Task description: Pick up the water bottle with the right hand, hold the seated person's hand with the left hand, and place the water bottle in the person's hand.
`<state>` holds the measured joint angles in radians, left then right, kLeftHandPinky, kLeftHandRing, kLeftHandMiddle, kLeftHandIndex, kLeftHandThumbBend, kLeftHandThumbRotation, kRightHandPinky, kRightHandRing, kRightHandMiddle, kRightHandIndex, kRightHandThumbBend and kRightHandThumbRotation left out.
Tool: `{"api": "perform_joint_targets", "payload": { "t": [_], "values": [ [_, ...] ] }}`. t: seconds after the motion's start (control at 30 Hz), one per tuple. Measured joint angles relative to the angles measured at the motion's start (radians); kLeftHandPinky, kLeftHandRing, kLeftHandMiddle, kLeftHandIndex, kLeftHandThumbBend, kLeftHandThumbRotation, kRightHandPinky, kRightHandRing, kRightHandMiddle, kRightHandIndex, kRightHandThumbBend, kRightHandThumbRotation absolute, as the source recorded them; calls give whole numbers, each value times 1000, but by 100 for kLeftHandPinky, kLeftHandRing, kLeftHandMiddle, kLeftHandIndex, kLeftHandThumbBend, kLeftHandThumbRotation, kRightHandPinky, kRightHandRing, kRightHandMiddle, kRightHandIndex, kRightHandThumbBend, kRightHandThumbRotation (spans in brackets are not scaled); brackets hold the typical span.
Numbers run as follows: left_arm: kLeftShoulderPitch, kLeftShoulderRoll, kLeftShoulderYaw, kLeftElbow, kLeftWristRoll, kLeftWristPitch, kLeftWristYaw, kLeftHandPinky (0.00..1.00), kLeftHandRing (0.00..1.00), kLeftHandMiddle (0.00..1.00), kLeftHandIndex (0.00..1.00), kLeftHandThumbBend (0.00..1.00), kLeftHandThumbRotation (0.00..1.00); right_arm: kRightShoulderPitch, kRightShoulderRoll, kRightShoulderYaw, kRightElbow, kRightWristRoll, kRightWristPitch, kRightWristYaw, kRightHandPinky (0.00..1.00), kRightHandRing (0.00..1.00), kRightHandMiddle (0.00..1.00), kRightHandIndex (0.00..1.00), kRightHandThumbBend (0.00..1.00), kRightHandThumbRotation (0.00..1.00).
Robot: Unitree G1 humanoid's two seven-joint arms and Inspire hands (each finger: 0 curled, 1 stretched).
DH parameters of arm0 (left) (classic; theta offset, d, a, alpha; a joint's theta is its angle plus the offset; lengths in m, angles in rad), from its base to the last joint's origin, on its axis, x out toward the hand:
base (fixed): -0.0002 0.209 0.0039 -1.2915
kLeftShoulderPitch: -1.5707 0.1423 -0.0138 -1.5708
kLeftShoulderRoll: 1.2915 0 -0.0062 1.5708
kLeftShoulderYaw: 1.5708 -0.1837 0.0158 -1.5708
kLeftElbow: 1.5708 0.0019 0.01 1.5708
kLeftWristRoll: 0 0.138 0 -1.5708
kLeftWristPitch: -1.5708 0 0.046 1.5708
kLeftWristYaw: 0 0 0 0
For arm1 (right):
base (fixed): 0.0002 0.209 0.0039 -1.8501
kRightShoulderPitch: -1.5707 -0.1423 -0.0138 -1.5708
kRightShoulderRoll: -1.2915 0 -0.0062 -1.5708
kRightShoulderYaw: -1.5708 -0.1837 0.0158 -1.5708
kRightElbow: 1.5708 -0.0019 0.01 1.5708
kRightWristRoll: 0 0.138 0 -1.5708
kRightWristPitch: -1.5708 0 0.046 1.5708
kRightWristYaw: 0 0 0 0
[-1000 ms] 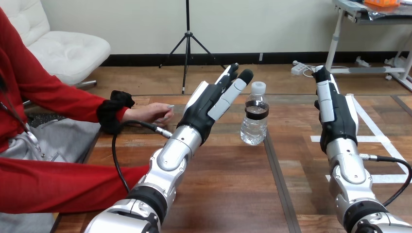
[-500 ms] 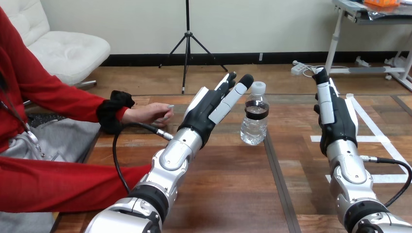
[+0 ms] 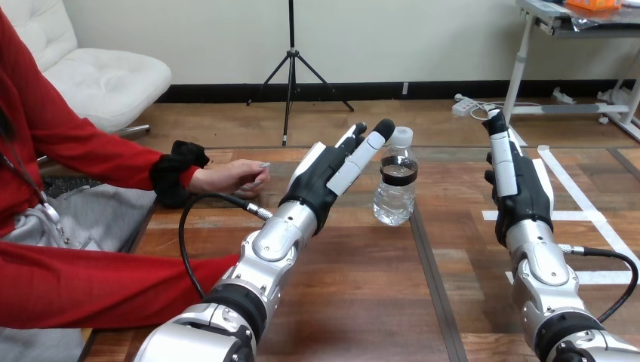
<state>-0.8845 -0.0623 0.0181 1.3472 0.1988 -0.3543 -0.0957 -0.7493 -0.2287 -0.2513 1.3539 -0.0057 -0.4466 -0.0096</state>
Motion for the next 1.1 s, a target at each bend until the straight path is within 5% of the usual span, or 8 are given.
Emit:
{"api": "perform_joint_targets", "payload": {
  "t": [1.1],
  "values": [
    [-3, -13, 57, 2, -63, 88, -116, 100, 100, 100, 100, 89, 100, 0, 43, 0, 0, 34, 67, 153, 100, 100, 100, 100, 92, 100]
  ]
}}
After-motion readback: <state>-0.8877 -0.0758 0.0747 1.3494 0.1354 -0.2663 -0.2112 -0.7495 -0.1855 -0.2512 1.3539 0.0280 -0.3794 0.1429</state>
